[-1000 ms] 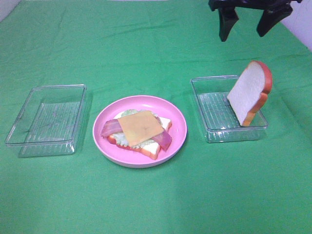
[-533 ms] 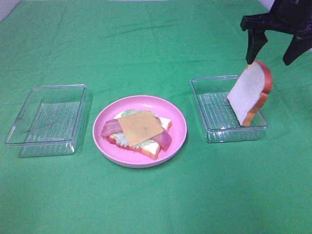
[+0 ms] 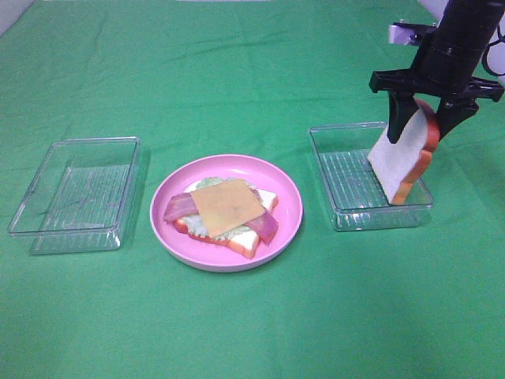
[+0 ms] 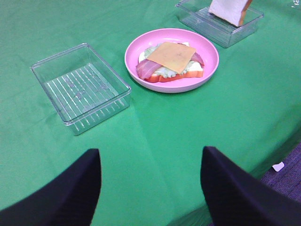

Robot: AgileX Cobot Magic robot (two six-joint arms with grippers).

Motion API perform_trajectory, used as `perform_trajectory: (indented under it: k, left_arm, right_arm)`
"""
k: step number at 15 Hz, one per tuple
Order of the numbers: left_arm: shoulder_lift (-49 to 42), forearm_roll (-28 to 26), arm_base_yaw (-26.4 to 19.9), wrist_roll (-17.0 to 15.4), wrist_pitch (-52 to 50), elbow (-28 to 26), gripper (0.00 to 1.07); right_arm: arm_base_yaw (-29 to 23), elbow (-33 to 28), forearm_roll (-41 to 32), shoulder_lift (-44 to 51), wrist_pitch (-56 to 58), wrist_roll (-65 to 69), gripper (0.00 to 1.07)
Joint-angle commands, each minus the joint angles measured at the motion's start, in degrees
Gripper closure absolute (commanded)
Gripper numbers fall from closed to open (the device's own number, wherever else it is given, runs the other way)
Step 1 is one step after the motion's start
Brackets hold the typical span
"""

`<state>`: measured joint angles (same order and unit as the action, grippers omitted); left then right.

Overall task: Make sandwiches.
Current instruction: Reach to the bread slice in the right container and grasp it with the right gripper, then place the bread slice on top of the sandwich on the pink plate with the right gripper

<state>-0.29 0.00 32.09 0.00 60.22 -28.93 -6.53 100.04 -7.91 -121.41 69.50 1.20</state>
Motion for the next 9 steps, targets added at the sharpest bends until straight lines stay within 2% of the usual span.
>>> perform_trajectory:
  k: [1, 3, 4, 9]
  left_arm:
    - [-1.2, -0.6, 0.1, 0.0, -0.4, 0.3, 0.46]
    - [-1.2, -0.6, 0.1, 0.0, -0.4, 0.3, 0.46]
    - [-1.2, -0.6, 0.1, 0.0, -0.4, 0.3, 0.46]
    - [-1.2, -0.6, 0.1, 0.0, -0.4, 0.3, 0.46]
  right_arm:
    - [0.2, -0.3, 0.9, 0.0, 0.7, 0.2, 0.85]
    - [0.2, -0.3, 1.2, 0.3, 0.9, 0.2, 1.03]
    - [0.2, -0.3, 1.2, 0.5, 1.0, 0.2, 1.07]
    - [0.2, -0.3, -0.7, 6.3, 1.3, -0.2, 1.07]
